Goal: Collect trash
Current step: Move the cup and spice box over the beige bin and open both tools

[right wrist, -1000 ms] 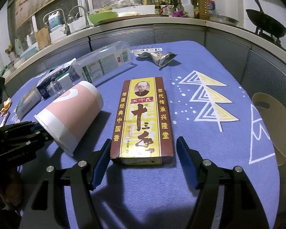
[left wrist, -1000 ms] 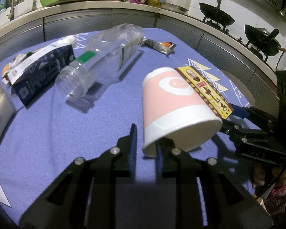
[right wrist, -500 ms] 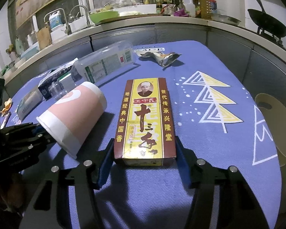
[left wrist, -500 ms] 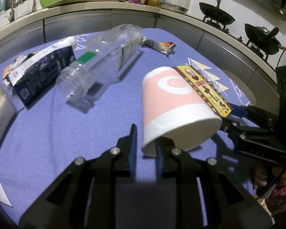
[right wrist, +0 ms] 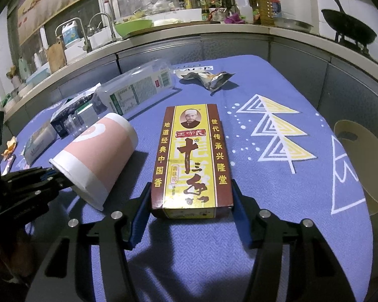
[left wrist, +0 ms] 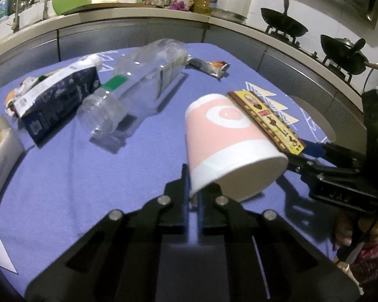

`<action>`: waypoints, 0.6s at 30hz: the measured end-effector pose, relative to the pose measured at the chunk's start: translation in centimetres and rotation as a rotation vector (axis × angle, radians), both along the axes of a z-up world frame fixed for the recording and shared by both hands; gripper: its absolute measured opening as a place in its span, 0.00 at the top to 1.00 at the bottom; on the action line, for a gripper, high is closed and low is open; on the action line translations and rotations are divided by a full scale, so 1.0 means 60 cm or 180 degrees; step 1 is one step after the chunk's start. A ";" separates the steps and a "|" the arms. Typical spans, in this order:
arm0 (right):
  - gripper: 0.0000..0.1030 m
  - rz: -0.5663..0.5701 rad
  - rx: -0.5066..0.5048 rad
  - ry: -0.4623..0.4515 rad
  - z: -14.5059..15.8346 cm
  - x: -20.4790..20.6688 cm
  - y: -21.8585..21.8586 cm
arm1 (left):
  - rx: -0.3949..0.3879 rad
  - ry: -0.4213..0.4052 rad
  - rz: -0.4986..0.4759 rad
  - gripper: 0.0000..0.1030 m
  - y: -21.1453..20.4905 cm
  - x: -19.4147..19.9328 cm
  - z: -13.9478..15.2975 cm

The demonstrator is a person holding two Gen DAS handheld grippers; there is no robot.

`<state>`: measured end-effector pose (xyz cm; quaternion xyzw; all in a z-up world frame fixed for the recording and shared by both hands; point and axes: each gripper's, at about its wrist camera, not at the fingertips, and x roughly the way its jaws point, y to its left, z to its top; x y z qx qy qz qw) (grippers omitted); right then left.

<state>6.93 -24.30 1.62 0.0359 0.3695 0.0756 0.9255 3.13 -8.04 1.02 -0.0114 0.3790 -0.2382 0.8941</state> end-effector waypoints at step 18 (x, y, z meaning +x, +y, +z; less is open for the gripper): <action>0.47 -0.0741 0.0397 -0.0350 0.056 -0.059 -0.182 | -0.0317 0.0220 -0.0533 0.95 -0.167 0.057 0.096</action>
